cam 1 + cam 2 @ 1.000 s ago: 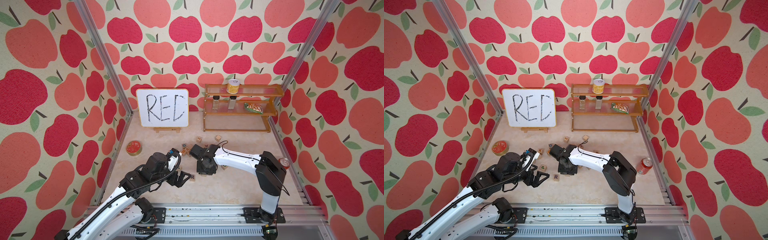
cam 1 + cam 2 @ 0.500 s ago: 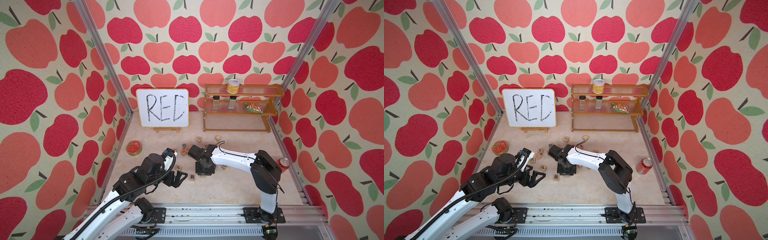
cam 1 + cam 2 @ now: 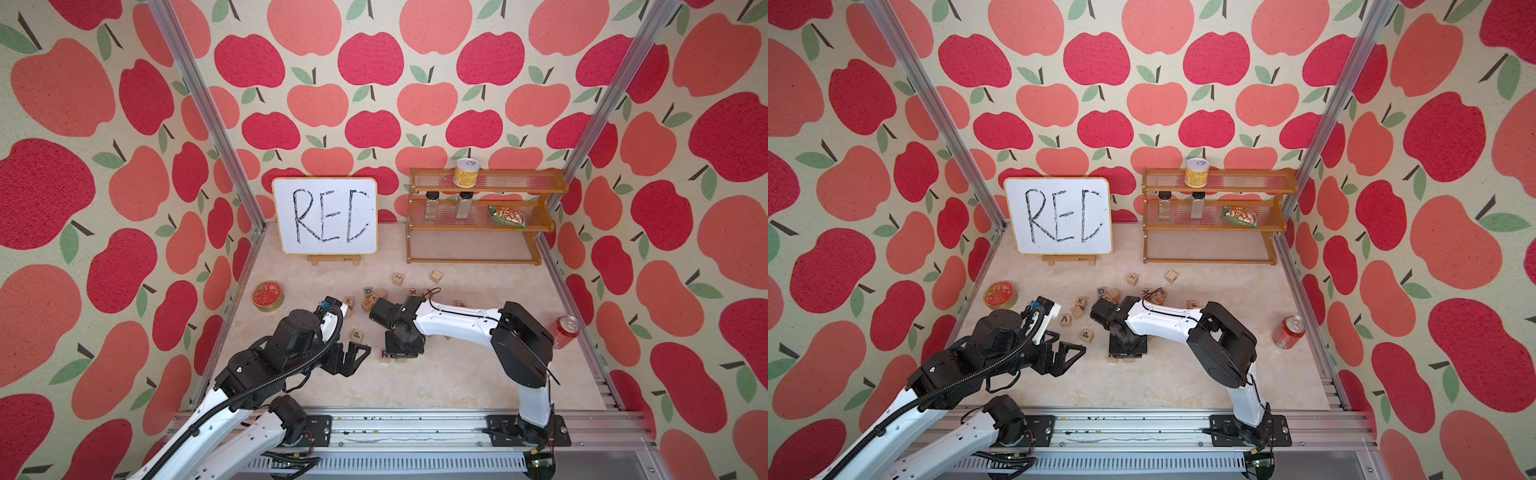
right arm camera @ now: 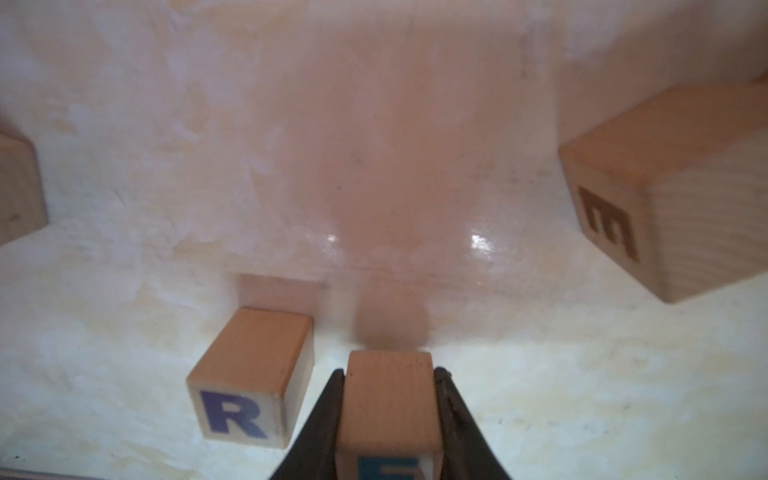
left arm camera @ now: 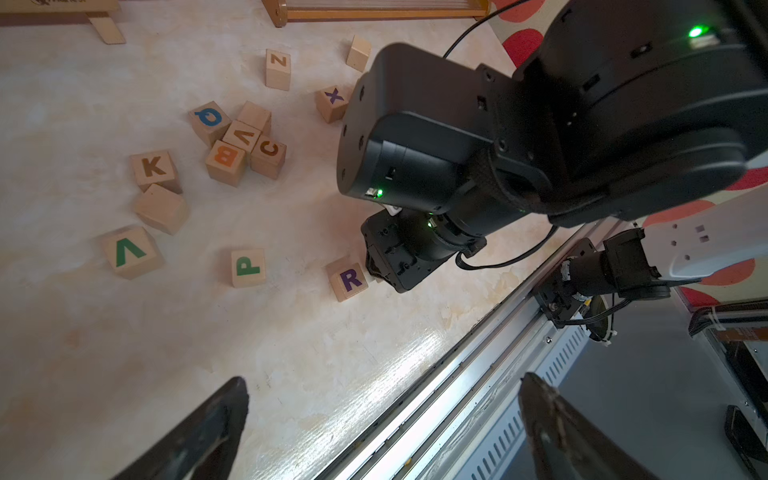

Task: Assemble the uppercase word "red" with letter blocks
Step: Adjust the letter block at the center of the board.

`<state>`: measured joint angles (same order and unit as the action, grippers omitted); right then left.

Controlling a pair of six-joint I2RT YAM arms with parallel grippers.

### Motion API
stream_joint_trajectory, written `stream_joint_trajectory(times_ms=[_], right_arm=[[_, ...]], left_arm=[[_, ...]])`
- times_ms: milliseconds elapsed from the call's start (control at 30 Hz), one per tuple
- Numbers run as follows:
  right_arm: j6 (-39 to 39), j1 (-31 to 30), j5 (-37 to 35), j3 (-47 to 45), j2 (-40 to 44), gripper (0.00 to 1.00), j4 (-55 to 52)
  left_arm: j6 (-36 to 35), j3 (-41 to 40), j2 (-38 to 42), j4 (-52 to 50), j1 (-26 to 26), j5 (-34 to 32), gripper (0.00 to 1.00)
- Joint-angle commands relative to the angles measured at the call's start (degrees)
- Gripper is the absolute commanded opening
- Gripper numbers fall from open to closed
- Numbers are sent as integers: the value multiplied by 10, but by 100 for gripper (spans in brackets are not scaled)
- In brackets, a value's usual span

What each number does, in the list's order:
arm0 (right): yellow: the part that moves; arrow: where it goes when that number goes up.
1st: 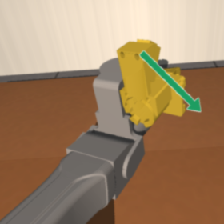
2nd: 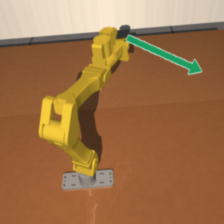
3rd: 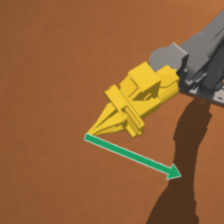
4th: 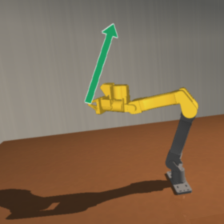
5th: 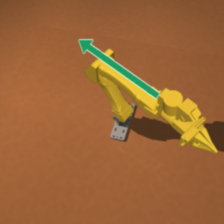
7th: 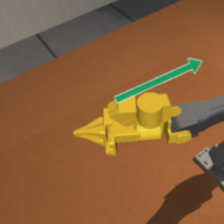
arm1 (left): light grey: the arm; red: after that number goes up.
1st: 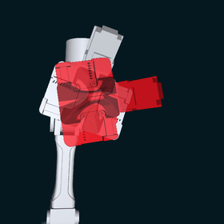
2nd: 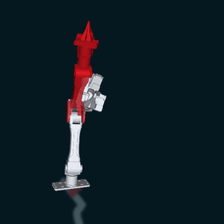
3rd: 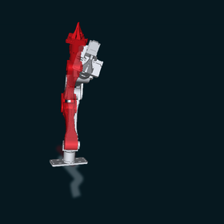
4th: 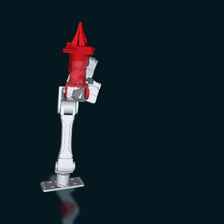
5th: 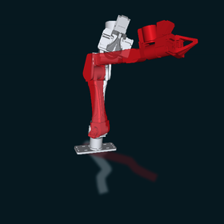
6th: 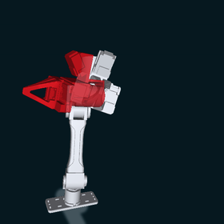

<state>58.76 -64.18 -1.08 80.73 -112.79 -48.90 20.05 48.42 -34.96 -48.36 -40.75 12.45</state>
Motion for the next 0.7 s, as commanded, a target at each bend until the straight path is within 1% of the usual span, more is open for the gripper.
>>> stream_joint_trajectory(times_ms=[0, 267, 433, 567, 667], right_arm=[[10, -4, 5, 17, -11, 18, -2], [0, 1, 4, 24, -20, 20, -4], [-7, 5, 4, 27, -23, 26, -13], [-9, 6, 10, 17, -17, 33, -4], [-6, 6, 12, 12, -15, 33, -3]], left_arm=[[8, 8, 9, -13, 2, -8, 99], [7, 7, 12, -12, 3, -9, 99], [8, 6, 13, -12, 3, -10, 99], [7, 5, 13, -10, 3, -10, 99], [5, 4, 12, -9, 3, -11, 99]])
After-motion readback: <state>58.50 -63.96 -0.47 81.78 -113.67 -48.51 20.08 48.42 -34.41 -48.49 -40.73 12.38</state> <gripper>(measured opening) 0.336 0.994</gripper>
